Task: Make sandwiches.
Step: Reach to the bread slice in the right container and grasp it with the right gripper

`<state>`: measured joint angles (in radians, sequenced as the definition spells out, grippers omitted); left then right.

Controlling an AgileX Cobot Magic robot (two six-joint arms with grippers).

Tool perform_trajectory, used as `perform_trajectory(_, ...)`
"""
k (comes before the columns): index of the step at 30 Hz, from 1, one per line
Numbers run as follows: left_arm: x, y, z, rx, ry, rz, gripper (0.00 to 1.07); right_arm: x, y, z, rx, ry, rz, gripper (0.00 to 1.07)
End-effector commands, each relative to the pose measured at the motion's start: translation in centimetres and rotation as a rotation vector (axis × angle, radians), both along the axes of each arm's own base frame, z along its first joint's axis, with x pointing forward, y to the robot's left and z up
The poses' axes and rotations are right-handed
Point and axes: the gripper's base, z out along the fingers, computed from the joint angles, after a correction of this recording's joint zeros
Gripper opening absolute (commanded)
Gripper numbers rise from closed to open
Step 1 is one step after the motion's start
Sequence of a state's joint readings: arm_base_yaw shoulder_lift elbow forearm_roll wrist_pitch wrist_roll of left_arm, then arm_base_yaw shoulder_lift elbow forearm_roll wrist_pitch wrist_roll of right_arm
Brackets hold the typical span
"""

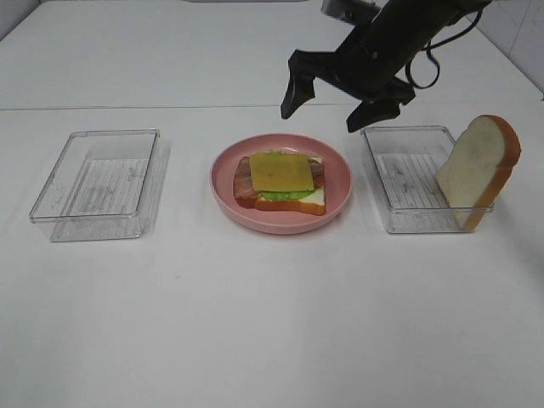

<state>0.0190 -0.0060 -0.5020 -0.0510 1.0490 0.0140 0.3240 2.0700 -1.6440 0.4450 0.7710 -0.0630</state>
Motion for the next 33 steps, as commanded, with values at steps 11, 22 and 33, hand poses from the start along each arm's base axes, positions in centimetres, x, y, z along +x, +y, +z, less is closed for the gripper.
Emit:
perform_trajectory(11, -0.2, -0.1, 0.1, -0.009, -0.033, -0.002, 0.98, -3.4, -7.7, 8.6, -0.274, -0.007, -0.151, 0.94)
perform_trajectory(22, -0.2, -0.1, 0.1, -0.009, -0.033, -0.002, 0.98, -2.0, -15.2, 6.5, -0.38, 0.097, -0.269, 0.93)
perform_trajectory(33, -0.2, -0.1, 0.1, -0.009, -0.033, -0.002, 0.98, 0.0, -16.2, -0.4, -0.397, 0.269, -0.252, 0.9)
